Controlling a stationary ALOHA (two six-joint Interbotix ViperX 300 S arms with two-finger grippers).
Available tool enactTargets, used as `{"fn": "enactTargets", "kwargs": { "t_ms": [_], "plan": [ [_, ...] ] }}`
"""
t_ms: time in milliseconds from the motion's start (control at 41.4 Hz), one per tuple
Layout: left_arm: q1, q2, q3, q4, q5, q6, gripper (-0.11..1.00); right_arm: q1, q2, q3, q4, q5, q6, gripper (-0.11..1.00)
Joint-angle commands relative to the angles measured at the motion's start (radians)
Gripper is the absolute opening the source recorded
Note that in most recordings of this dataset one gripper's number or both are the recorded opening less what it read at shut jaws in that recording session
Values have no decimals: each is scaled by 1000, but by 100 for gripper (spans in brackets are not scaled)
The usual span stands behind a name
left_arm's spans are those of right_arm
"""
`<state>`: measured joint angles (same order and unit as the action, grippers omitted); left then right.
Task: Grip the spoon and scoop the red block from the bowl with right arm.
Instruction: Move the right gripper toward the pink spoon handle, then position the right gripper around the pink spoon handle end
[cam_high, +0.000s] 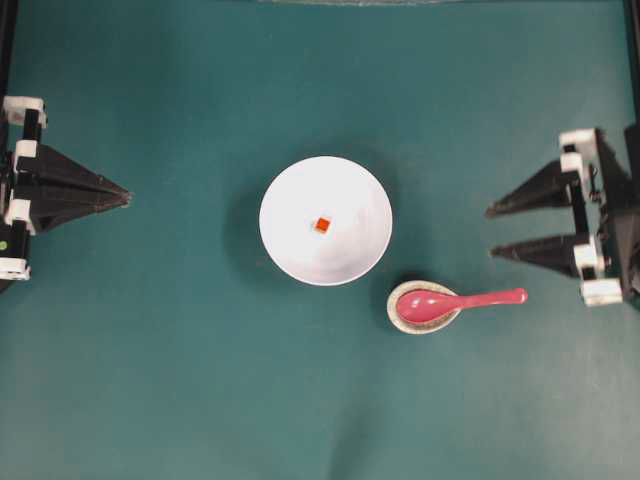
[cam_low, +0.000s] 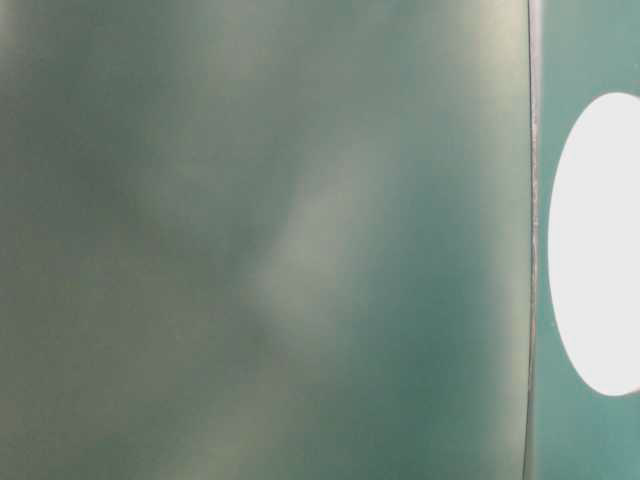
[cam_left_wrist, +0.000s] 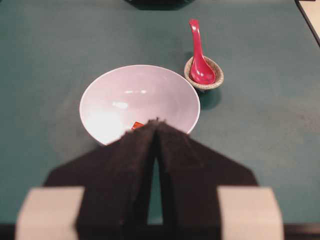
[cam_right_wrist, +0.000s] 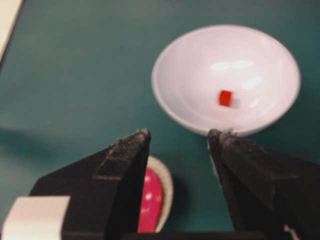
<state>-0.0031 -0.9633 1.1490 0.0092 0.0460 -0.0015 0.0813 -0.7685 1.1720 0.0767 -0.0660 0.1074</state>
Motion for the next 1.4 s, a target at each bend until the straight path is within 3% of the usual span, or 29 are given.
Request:
{"fn": "enactTargets", "kwargs": {
  "t_ms": [0, 290, 652, 966, 1376],
  "plan": [
    [-2, 5, -25, 2, 9, 0, 0, 38, 26, 29, 31, -92, 2, 56],
    [-2, 11, -23, 2, 25, 3, 0, 133, 181, 143, 94, -337, 2, 56],
    [-3, 26, -20, 2, 25, 5, 0, 256, 456, 175, 196, -571, 2, 56],
    [-3, 28, -18, 2, 25, 5, 0, 259, 601, 186, 202, -588, 2, 56],
    [-2, 28, -18, 2, 26, 5, 0, 261, 609, 192, 204, -603, -2, 56]
  ]
}}
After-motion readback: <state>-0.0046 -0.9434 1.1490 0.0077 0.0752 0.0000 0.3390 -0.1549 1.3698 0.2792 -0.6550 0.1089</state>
